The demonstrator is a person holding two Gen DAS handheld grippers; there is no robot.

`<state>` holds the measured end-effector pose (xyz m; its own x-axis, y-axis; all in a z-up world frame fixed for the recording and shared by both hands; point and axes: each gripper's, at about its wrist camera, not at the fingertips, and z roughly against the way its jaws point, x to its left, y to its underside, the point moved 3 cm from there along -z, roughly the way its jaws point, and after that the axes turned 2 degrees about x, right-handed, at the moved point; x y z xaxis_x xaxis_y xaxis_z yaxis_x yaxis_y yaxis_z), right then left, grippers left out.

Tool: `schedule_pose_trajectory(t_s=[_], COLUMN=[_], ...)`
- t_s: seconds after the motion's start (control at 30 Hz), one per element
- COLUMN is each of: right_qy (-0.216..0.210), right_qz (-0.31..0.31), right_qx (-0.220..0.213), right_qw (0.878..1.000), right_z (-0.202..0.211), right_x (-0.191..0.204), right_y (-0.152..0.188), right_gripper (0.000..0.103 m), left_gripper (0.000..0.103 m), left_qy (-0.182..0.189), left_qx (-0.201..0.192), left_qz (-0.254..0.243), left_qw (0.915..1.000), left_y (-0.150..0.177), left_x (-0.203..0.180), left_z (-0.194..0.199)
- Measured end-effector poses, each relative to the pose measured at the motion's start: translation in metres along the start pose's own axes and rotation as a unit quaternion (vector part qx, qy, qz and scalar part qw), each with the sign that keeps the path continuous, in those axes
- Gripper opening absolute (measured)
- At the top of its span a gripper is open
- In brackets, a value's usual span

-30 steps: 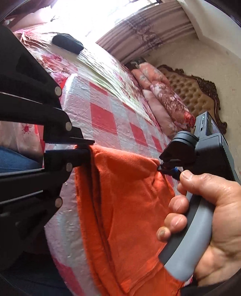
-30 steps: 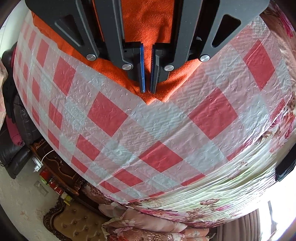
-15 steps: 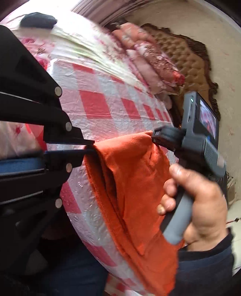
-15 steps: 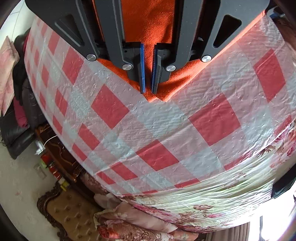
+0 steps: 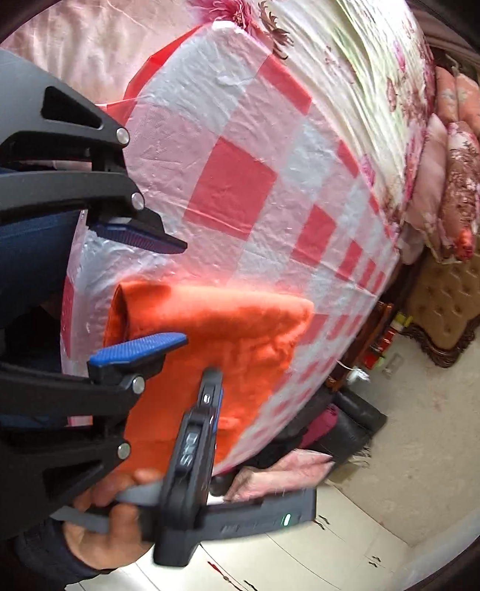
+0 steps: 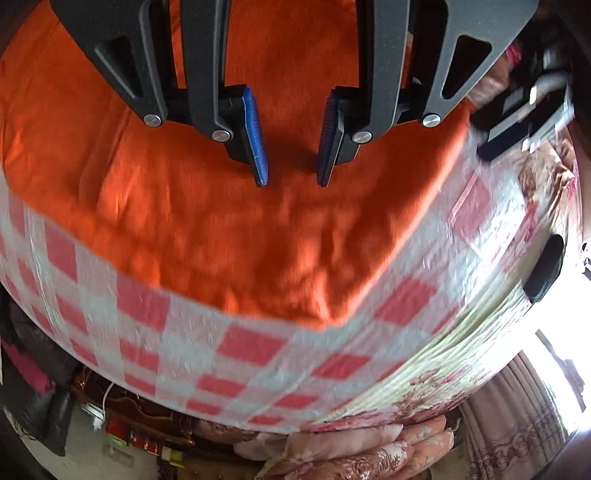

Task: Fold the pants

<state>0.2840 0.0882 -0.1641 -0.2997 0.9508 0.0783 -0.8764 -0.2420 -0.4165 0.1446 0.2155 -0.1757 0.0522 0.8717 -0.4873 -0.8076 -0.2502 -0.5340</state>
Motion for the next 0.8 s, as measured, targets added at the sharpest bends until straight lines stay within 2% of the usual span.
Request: schedule_pose_trajectory(t_s=[0.07,0.13,0.17,0.23,0.3,0.33,0.4,0.5,0.57,0.6,0.63,0.67,0.77,0.8], right_qy=[0.002,-0.002,-0.005,-0.005,0.006,0.007,-0.003,-0.026,-0.036,-0.041,-0.042,-0.041,-0.034,-0.034], right_qz=[0.007,0.011,0.012,0.017,0.035,0.035,0.027,0.013,0.006,0.003,0.002,0.004,0.009,0.009], right_qx=[-0.002,-0.008,-0.010,-0.013,-0.019,-0.021,-0.024,-0.024,-0.022,-0.022,-0.022,-0.023,-0.025,-0.025], right_qw=[1.000,1.000,1.000,1.000,0.999,0.999,0.999,0.999,0.999,0.999,0.999,0.999,0.999,0.999], right_z=[0.004,0.004,0.004,0.003,0.001,0.002,0.003,0.004,0.004,0.004,0.004,0.004,0.003,0.003], right_x=[0.001,0.001,0.002,0.006,0.013,0.013,0.010,0.004,0.001,0.000,0.000,0.001,0.003,0.003], right_y=[0.008,0.009,0.009,0.010,0.012,0.013,0.015,0.014,0.012,0.012,0.012,0.012,0.012,0.012], right_gripper=[0.030,0.032,0.036,0.043,0.050,0.051,0.051,0.051,0.051,0.051,0.051,0.051,0.051,0.051], left_gripper=[0.043,0.036,0.022,0.021,0.020,0.020,0.024,0.039,0.044,0.044,0.044,0.045,0.045,0.045], left_qy=[-0.012,-0.017,0.001,0.035,0.083,0.118,0.190,0.243,0.265,0.269,0.269,0.259,0.211,0.207], left_qx=[0.003,0.027,0.043,0.058,0.058,0.054,0.051,0.062,0.069,0.067,0.064,0.058,0.051,0.048], left_qz=[-0.019,-0.023,-0.009,0.035,0.086,0.122,0.200,0.264,0.294,0.302,0.305,0.302,0.264,0.258], left_qw=[0.9998,0.9992,0.9990,0.9971,0.9911,0.9840,0.9598,0.9316,0.9159,0.9121,0.9113,0.9157,0.9396,0.9425], left_y=[0.003,0.005,0.003,0.004,0.004,0.004,0.009,0.019,0.026,0.027,0.027,0.025,0.012,0.006], left_x=[-0.007,-0.011,-0.009,-0.002,0.008,0.016,0.033,0.045,0.048,0.049,0.049,0.049,0.043,0.041], left_z=[0.000,-0.001,-0.005,-0.008,-0.009,-0.008,-0.010,-0.016,-0.020,-0.021,-0.020,-0.019,-0.017,-0.016])
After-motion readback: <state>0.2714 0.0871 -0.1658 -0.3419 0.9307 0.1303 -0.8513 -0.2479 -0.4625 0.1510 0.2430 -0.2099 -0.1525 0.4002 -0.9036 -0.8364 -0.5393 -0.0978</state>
